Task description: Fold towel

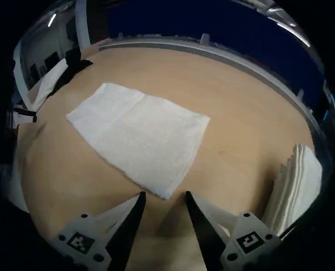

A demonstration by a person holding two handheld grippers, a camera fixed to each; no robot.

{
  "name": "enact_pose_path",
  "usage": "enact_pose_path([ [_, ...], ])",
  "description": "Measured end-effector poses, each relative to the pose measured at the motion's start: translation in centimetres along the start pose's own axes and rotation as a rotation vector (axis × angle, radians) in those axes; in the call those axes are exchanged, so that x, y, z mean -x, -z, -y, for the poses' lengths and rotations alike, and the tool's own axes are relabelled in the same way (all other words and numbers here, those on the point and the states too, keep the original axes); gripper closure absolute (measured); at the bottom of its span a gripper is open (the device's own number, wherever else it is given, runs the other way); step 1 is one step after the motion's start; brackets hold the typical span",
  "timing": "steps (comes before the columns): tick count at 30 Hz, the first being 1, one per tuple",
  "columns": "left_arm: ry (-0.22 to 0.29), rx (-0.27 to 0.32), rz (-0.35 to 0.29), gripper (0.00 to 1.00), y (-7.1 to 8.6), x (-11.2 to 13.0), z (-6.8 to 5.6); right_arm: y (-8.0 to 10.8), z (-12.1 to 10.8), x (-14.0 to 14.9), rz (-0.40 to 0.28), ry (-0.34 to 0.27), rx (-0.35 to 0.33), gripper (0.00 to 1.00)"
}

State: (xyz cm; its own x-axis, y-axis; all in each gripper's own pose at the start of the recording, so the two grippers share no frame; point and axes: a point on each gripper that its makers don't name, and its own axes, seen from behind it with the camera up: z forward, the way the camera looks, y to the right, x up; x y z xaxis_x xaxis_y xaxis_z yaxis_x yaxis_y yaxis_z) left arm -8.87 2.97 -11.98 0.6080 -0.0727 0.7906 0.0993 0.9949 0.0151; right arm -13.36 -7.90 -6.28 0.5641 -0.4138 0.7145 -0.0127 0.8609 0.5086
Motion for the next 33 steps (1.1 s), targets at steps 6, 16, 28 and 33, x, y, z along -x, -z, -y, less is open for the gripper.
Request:
enact_pose_path([
  [6, -0.003, 0.001, -0.002, 0.05, 0.1, -0.1, -0.2, -0.2, -0.5, -0.2, 0.004, -0.024, 0.009, 0.82],
  [16, -0.003, 0.001, -0.002, 0.05, -0.1, 0.1, -0.2, -0.4, -0.4, -0.4, -0.004, -0.003, 0.008, 0.97],
  [28, -0.002, 0.007, -0.004, 0.05, 0.3, -0.1, -0.3, 0.8, -0.4, -3.1, -0.052, 0.017, 0.012, 0.98],
  [33, -0.002, 0.009, -0.006, 0.05, 0.6, -0.1, -0.2, 1.6, 0.1, -5.6, -0.096, 0.031, 0.007, 0.98],
])
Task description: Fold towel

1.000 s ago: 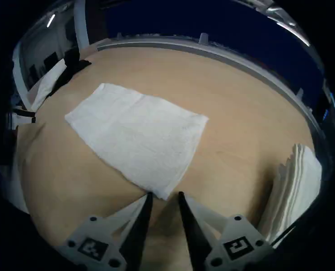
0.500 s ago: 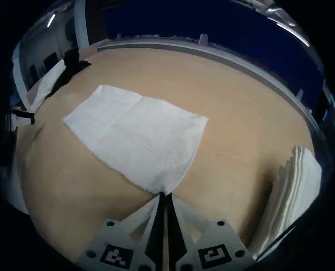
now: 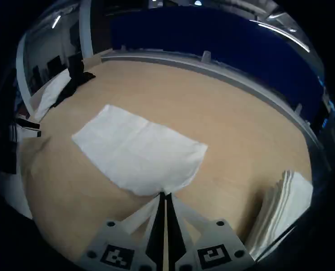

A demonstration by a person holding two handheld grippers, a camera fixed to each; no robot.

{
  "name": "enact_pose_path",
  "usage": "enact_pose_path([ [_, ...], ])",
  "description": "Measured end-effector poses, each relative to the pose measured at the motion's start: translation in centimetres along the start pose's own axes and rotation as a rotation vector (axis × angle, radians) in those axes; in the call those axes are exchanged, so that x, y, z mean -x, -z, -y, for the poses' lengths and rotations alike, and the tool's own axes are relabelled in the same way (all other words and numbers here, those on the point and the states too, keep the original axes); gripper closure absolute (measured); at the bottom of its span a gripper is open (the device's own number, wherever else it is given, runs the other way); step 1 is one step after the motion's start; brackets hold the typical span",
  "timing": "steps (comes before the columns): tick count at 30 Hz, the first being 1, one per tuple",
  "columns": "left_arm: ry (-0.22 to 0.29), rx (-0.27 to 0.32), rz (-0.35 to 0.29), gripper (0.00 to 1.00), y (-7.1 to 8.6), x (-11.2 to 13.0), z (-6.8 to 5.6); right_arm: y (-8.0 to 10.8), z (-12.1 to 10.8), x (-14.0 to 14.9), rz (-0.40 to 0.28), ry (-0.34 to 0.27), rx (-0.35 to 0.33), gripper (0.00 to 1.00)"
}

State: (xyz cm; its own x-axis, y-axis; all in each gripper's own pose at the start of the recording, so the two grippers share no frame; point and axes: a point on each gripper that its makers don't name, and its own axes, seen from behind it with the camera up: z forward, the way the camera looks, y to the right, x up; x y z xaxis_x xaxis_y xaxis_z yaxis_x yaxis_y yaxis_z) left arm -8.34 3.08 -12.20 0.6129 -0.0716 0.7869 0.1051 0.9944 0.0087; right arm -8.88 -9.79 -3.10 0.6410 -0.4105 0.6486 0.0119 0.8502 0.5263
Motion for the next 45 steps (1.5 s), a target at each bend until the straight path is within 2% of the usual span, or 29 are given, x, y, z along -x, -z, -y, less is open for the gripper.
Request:
enact_pose_path([
  [11, 0.001, 0.003, -0.01, 0.05, 0.4, -0.2, 0.2, 0.6, 1.8, -7.0, -0.098, 0.079, -0.019, 0.98],
  [19, 0.004, 0.012, -0.015, 0.05, 0.7, -0.3, 0.2, -0.1, 3.6, -9.0, -0.113, 0.108, -0.041, 0.98],
  [24, 0.003, 0.011, -0.019, 0.05, 1.0, -0.2, 0.6, -1.0, 5.9, -10.8, -0.133, 0.117, -0.076, 0.98],
  [30, 0.01, 0.008, -0.033, 0.05, 1.5, -0.5, 0.9, -2.8, 10.3, -12.6, -0.141, 0.158, -0.138, 0.98],
  [35, 0.032, 0.005, -0.038, 0.05, 1.8, -0.3, 1.2, -4.7, 14.5, -12.5, -0.12, 0.21, -0.188, 0.98],
  [39, 0.042, 0.002, -0.04, 0.05, 2.0, -0.1, 1.2, -6.8, 17.9, -11.2, -0.086, 0.251, -0.231, 0.98],
  [42, 0.042, 0.003, -0.041, 0.05, 2.1, 0.1, 1.2, -8.5, 20.0, -9.4, -0.051, 0.256, -0.269, 0.98],
  [45, 0.037, 0.003, -0.041, 0.05, 2.2, 0.1, 1.1, -9.6, 21.1, -8.0, -0.015, 0.234, -0.294, 0.98],
])
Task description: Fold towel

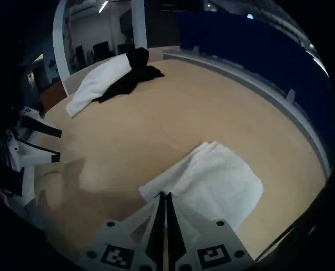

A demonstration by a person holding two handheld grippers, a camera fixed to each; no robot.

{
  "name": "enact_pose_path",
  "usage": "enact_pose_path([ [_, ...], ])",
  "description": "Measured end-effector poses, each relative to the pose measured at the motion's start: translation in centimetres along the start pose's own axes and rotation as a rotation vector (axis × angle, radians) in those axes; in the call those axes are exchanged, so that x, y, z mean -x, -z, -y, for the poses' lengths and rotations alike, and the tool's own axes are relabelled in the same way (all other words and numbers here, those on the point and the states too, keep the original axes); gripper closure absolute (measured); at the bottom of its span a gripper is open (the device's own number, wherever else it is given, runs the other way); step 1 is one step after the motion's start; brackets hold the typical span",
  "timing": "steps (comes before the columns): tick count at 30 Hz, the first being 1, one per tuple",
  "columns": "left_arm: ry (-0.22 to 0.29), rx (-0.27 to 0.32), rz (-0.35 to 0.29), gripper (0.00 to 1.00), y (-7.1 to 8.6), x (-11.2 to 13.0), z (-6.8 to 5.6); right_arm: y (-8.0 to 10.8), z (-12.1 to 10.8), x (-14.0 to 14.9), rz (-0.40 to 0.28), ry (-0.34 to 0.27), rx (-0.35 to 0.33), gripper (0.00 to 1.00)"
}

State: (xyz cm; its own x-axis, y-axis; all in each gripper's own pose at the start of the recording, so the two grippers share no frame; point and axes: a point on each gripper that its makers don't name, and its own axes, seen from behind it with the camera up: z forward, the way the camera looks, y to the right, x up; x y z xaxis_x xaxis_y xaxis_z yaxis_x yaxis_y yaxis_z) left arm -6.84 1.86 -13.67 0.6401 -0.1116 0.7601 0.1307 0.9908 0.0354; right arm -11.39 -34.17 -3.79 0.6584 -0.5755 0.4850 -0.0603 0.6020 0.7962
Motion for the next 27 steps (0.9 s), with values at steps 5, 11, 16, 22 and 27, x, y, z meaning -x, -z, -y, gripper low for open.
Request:
enact_pose_path([
  [5, 0.0, 0.006, -0.001, 0.05, 0.1, 0.1, -0.2, -0.2, 0.2, 0.3, -0.004, -0.04, -0.012, 0.98],
  [11, 0.006, 0.011, 0.005, 0.05, -0.1, 0.5, -0.4, 0.5, 0.0, -0.2, -0.017, -0.039, -0.014, 0.95],
  [16, -0.001, 0.01, 0.006, 0.05, -0.2, 0.5, -0.3, 1.1, 0.1, -0.4, -0.026, -0.024, -0.02, 0.88],
  [22, 0.003, 0.005, 0.005, 0.05, 0.1, 0.5, -0.1, 1.9, 0.3, -0.4, -0.033, -0.019, -0.025, 0.51],
  [27, 0.016, 0.004, 0.003, 0.05, 0.3, 0.6, 0.0, 2.9, -0.6, 0.4, -0.035, -0.024, 0.016, 0.35],
])
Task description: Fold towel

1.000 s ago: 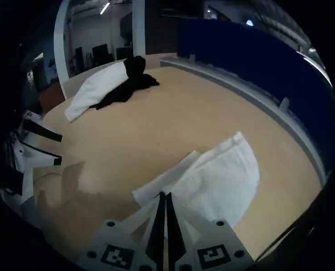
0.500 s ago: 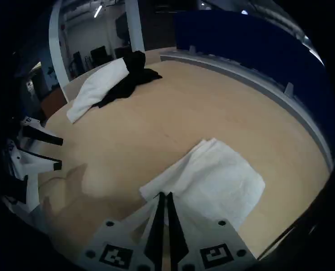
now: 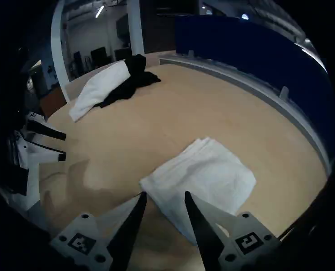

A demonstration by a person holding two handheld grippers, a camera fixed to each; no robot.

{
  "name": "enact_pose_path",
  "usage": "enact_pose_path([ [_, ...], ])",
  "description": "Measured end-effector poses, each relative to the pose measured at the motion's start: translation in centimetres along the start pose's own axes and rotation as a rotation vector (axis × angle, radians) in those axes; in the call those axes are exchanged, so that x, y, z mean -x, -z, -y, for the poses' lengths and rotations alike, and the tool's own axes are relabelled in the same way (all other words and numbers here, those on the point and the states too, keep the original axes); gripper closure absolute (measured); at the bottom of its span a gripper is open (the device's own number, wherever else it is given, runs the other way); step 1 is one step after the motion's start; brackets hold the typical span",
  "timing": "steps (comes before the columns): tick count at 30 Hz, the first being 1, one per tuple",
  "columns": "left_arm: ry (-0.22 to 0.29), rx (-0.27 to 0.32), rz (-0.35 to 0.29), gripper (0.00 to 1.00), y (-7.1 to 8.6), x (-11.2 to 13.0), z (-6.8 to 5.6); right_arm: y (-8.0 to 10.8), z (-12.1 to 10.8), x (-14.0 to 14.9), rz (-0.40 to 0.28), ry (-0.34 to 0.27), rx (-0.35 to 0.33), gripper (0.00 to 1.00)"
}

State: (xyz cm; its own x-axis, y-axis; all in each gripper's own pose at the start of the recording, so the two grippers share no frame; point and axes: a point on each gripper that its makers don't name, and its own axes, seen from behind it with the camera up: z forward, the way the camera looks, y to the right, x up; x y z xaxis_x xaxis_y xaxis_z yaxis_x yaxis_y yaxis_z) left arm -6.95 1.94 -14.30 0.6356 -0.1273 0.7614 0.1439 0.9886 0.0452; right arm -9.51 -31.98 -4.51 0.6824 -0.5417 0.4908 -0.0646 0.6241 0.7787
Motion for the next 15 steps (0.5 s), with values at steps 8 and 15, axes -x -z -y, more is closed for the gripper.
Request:
enact_pose_path([
  [8, -0.004, -0.002, 0.008, 0.05, 0.1, 0.5, 0.1, 1.4, -2.2, 2.1, 0.014, -0.04, 0.057, 0.33],
  [15, -0.01, 0.001, 0.011, 0.05, -0.1, 0.6, 0.0, 2.5, -4.4, 4.0, 0.031, -0.086, 0.102, 0.32],
])
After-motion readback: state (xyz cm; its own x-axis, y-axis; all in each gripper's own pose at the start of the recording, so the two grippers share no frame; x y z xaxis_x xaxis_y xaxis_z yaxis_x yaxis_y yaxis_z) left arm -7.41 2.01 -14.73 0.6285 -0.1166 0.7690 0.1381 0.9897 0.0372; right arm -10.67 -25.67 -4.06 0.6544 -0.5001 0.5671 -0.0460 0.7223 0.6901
